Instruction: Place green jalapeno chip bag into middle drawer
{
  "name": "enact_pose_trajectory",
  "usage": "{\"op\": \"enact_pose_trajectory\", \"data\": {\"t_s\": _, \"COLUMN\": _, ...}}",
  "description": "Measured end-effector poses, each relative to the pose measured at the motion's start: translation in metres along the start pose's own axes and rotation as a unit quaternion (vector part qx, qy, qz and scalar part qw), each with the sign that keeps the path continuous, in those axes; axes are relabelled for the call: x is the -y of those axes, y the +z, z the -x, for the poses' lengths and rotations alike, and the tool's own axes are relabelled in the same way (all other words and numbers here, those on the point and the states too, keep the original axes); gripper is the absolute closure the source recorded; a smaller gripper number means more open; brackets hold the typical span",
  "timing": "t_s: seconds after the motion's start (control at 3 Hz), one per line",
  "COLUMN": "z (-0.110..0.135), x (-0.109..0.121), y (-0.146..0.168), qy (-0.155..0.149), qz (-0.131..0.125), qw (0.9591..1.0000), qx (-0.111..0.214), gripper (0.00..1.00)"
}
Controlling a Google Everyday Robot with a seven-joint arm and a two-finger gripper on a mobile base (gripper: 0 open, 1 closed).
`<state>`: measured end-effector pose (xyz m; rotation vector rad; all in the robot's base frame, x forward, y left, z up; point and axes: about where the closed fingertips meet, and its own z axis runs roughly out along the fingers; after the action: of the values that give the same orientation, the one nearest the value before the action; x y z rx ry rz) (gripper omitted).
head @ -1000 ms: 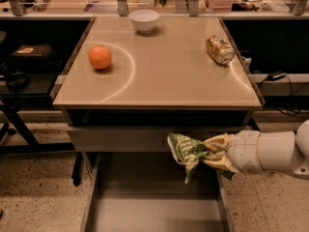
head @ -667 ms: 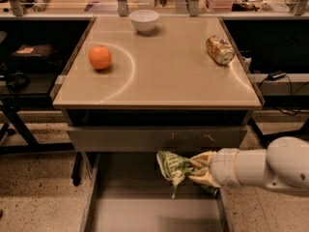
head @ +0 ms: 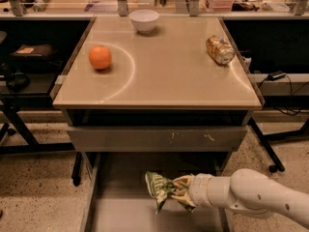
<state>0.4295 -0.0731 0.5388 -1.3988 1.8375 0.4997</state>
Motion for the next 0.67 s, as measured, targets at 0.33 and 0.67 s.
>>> {"op": "enact_pose_trajectory", "data": {"t_s": 0.33, "z": 0.0, "x": 0.0, "y": 0.0, "qy": 0.0, "qz": 0.0, "qw": 1.0, "qx": 0.0, "gripper": 1.0}}
{"op": "enact_pose_trajectory", "data": {"t_s": 0.67, "z": -0.025, "x": 0.004, "y": 0.03, "qy": 0.015, "qz": -0.004, "qw": 0.9997, "qx": -0.017, "gripper": 1.0}}
